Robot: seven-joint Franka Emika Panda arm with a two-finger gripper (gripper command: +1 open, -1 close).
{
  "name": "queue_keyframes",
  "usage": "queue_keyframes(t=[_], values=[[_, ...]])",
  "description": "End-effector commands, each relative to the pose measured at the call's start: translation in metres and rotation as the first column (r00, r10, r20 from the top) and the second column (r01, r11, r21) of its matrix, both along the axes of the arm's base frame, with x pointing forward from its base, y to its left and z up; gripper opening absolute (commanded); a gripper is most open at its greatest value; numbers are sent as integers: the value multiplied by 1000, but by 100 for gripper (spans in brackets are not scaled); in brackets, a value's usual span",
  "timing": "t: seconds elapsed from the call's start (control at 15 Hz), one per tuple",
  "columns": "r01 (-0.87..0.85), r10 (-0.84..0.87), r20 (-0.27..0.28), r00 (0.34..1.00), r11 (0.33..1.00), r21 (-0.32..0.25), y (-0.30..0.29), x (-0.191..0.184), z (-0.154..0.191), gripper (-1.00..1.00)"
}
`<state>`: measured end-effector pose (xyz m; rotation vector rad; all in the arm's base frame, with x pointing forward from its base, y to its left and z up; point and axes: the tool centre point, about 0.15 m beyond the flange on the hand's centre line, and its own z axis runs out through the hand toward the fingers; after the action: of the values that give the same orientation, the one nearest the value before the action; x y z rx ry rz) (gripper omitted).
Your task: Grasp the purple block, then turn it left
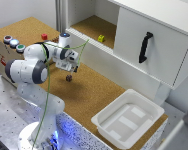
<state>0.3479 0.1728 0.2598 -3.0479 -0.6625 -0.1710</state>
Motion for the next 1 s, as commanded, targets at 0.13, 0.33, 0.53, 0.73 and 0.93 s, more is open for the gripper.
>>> queue_keyframes(t=[0.13,0.33,0.53,0.73,0.93], values=[[-9,10,-19,1000,998,61,3,20,-54,100],[-10,12,-27,1000,998,63,2,29,-62,100],[4,-1,-52,999,998,57,-3,26,-77,-100],[37,-35,-48,998,998,49,-9,20,-73,-100],[49,-47,-48,998,998,41,-10,19,-70,-100]])
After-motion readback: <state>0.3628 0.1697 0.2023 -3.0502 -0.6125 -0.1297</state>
